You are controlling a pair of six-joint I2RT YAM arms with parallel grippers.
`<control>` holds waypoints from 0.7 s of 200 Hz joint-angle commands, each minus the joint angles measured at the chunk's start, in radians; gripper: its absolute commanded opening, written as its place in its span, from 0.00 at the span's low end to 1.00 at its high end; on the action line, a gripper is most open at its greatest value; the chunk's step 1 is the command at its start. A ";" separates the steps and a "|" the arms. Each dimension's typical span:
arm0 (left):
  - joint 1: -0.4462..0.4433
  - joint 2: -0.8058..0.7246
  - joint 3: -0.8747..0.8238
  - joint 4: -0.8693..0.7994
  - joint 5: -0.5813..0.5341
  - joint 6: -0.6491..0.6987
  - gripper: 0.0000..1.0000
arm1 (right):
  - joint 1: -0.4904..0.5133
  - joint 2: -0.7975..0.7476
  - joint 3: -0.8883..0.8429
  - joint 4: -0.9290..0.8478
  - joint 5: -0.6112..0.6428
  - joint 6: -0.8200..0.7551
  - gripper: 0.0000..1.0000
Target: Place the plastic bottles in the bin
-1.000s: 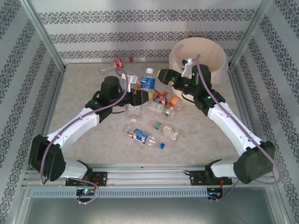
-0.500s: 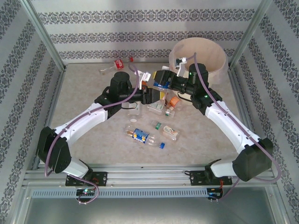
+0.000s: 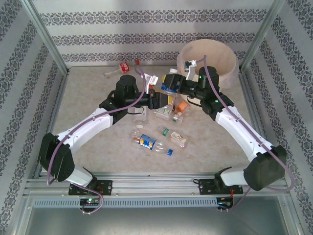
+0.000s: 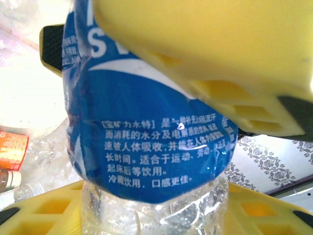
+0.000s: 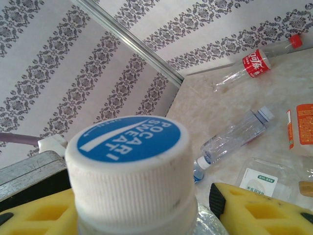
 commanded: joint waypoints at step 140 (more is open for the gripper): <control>-0.005 -0.204 -0.028 -0.190 -0.417 0.093 1.00 | -0.183 0.062 0.217 -0.050 0.082 -0.139 0.44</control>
